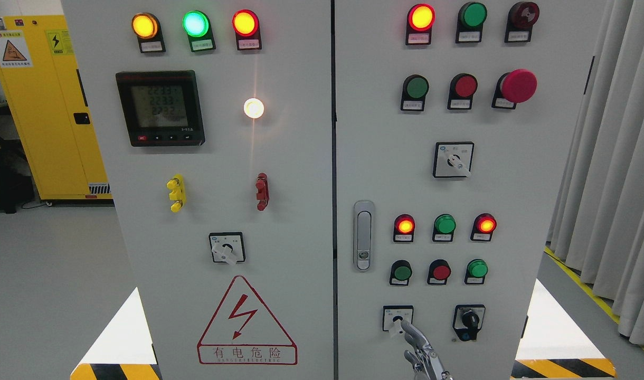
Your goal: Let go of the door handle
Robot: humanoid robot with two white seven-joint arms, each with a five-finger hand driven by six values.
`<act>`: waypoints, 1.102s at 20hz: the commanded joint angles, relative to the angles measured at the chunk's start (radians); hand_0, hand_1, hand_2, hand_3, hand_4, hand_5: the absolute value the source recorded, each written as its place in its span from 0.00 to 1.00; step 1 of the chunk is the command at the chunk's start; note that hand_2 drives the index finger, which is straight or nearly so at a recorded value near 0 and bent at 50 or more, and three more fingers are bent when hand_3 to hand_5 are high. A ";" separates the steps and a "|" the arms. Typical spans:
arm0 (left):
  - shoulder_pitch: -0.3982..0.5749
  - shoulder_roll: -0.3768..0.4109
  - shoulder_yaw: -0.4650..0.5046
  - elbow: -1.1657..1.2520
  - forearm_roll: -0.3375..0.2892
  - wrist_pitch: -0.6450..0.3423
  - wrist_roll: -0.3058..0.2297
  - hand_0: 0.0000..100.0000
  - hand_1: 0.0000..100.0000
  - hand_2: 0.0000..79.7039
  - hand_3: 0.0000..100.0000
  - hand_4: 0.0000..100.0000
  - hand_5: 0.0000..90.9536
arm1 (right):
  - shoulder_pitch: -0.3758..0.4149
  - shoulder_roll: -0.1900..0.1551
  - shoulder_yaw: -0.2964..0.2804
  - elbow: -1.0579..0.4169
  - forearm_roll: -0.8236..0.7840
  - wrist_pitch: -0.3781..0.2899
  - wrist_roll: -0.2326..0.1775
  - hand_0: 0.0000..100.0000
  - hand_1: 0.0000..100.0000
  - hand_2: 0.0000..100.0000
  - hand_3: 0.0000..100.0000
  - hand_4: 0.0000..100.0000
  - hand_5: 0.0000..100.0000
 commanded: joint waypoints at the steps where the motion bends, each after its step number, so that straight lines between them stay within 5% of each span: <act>1: 0.000 0.000 0.000 -0.012 0.000 0.000 0.000 0.12 0.56 0.00 0.00 0.00 0.00 | 0.001 -0.015 0.004 -0.004 0.001 0.001 -0.001 0.32 0.06 0.00 0.00 0.00 0.00; 9: 0.000 0.000 0.000 -0.012 0.000 0.000 0.000 0.12 0.56 0.00 0.00 0.00 0.00 | -0.001 -0.015 0.004 -0.004 0.021 0.007 -0.005 0.30 0.09 0.00 0.00 0.00 0.00; 11: 0.000 0.000 0.000 -0.012 0.000 0.000 0.000 0.12 0.56 0.00 0.00 0.00 0.00 | -0.001 -0.015 0.001 0.001 0.098 0.007 -0.005 0.26 0.22 0.00 0.15 0.19 0.03; 12: 0.000 0.000 0.000 -0.012 0.000 0.000 0.000 0.12 0.56 0.00 0.00 0.00 0.00 | -0.001 -0.013 0.000 0.003 0.149 0.007 -0.005 0.21 0.34 0.00 0.30 0.40 0.25; 13: 0.000 0.000 0.000 -0.012 0.000 0.000 0.000 0.12 0.56 0.00 0.00 0.00 0.00 | -0.001 -0.009 -0.002 0.004 0.203 0.007 -0.006 0.23 0.39 0.00 0.43 0.52 0.43; 14: 0.000 0.000 0.000 -0.012 0.000 0.000 0.000 0.12 0.56 0.00 0.00 0.00 0.00 | -0.002 -0.005 -0.005 0.004 0.256 0.007 -0.009 0.25 0.38 0.00 0.43 0.52 0.44; 15: 0.000 0.000 0.000 -0.012 0.000 0.000 0.000 0.12 0.56 0.00 0.00 0.00 0.00 | -0.004 -0.002 -0.008 0.004 0.309 0.007 -0.011 0.31 0.40 0.00 0.57 0.69 0.68; 19: 0.000 0.000 0.000 -0.012 0.000 0.000 0.000 0.12 0.56 0.00 0.00 0.00 0.00 | -0.011 0.007 -0.017 0.004 0.447 0.009 -0.037 0.37 0.43 0.00 0.74 0.87 0.95; 22: 0.000 0.000 0.000 -0.012 0.000 0.000 0.000 0.12 0.56 0.00 0.00 0.00 0.00 | -0.033 0.016 -0.013 0.004 0.568 0.068 -0.073 0.34 0.44 0.00 0.84 0.95 1.00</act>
